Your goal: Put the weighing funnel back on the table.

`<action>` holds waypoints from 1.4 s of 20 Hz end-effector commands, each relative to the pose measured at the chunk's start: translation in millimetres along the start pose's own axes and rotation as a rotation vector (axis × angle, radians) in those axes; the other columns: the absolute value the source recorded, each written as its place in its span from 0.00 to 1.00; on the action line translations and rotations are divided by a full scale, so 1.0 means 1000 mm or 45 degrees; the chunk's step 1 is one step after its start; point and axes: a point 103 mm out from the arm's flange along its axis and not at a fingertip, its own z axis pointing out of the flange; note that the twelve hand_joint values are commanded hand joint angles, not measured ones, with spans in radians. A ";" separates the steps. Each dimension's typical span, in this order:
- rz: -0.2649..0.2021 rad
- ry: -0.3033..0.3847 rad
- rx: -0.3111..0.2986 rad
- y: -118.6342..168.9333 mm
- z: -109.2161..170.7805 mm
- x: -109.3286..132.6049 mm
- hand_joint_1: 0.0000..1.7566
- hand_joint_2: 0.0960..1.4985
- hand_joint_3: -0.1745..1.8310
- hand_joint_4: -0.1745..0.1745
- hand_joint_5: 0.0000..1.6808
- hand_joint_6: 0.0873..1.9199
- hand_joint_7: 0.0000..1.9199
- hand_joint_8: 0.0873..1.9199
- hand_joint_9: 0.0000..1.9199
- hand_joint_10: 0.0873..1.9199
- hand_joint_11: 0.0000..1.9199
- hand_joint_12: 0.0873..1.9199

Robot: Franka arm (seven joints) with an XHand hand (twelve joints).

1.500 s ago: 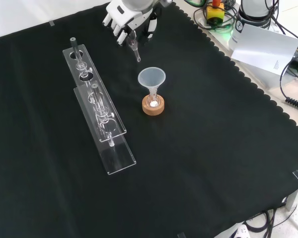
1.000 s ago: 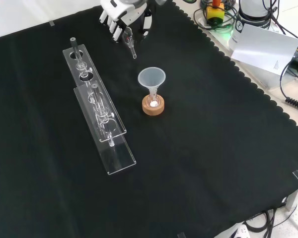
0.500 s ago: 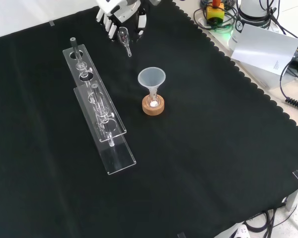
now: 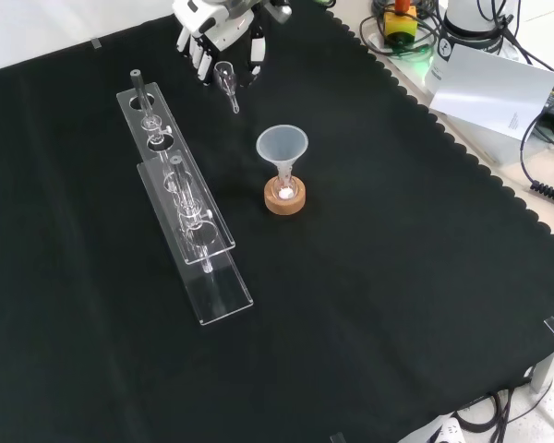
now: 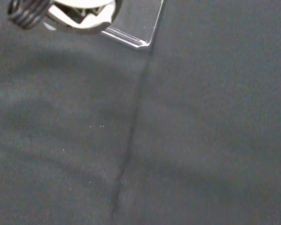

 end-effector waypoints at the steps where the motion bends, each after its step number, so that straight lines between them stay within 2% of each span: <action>1: 0.002 0.062 -0.025 0.008 0.032 0.000 0.61 0.44 0.45 0.96 0.64 0.53 0.48 0.38 0.55 0.23 0.35 0.58; 18: -0.034 0.194 -0.010 0.038 0.084 0.023 0.61 0.45 0.45 0.94 0.63 0.53 0.48 0.38 0.55 0.23 0.36 0.58; 28: -0.049 0.255 0.002 0.055 0.103 0.029 0.61 0.45 0.45 0.94 0.63 0.53 0.48 0.38 0.55 0.23 0.36 0.58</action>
